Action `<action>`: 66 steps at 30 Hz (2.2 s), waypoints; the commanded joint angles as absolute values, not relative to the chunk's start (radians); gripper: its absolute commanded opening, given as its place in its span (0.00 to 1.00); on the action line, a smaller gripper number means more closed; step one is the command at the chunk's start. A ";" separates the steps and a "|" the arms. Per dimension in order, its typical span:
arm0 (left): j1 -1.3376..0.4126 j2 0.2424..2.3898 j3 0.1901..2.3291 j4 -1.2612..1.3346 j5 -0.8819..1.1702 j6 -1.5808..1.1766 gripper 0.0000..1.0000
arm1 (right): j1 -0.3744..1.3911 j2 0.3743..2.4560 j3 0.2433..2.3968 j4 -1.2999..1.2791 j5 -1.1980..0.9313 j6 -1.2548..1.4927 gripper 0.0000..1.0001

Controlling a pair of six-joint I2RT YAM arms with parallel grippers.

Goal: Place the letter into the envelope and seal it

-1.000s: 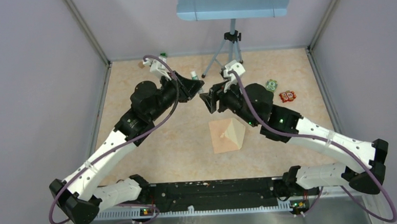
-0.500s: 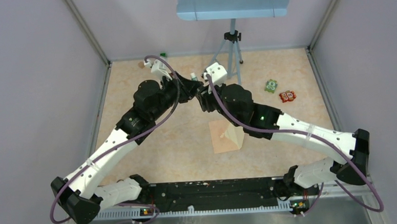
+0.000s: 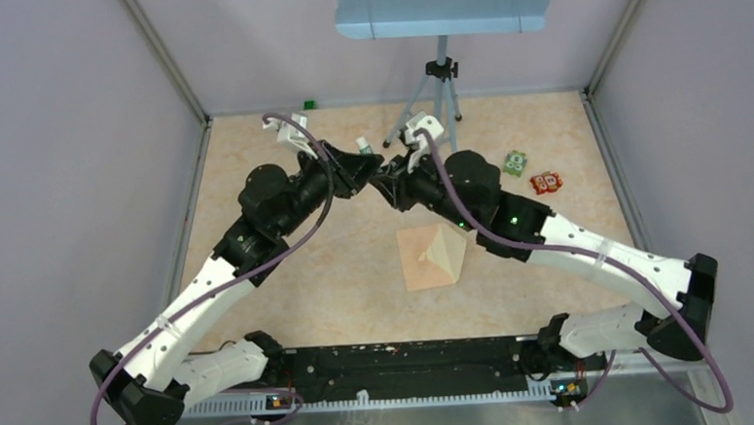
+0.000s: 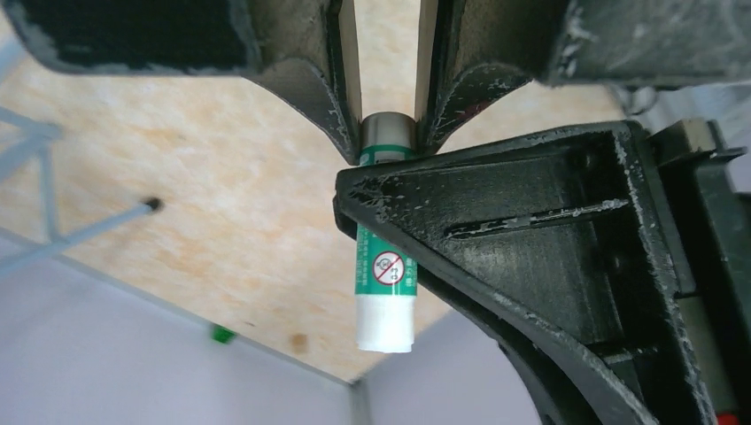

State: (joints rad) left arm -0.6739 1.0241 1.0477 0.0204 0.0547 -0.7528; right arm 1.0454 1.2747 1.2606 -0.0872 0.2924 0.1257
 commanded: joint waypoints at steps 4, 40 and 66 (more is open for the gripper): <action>-0.678 0.898 0.974 0.312 0.314 -0.634 0.00 | 0.853 1.119 1.174 0.119 -0.356 0.321 0.08; -0.679 1.034 1.152 -0.046 -0.022 -0.868 0.00 | 1.134 1.220 1.229 0.026 0.534 -0.106 0.66; -0.677 1.011 1.106 0.006 0.050 -0.834 0.00 | 1.038 1.266 1.311 -0.039 0.217 0.046 0.16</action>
State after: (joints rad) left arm -0.6769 1.0538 1.1103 -0.0834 -0.0170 -0.8772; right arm 1.1084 1.3167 1.2667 -0.0036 0.4541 -0.0715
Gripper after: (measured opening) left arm 0.293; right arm 0.241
